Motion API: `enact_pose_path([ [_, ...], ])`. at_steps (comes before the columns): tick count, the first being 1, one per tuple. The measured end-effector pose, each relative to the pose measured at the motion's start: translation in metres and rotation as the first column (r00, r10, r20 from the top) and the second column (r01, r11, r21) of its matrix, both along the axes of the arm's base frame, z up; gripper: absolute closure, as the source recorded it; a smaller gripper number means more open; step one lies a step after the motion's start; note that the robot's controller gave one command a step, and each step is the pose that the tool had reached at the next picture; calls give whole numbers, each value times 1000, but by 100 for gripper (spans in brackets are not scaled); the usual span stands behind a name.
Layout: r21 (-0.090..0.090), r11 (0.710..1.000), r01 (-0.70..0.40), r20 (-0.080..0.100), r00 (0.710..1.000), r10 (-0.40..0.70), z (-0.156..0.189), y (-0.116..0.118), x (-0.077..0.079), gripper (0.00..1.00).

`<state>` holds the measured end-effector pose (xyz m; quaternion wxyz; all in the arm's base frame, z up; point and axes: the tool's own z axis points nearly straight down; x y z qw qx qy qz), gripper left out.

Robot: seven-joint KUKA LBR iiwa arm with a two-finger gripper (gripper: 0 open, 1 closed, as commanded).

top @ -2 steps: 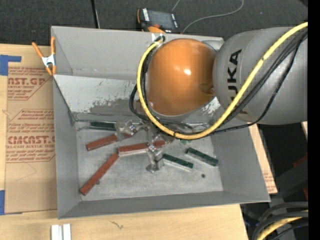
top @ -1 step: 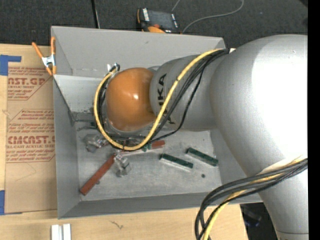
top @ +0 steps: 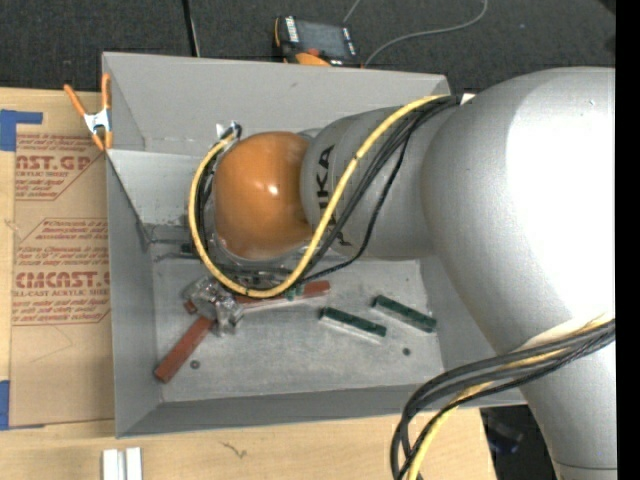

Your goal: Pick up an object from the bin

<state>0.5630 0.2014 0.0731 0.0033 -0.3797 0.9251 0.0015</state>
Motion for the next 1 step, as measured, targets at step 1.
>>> enact_pose_path([
  [1,-2,995,-98,5,995,98,128,-11,-14,100],
])
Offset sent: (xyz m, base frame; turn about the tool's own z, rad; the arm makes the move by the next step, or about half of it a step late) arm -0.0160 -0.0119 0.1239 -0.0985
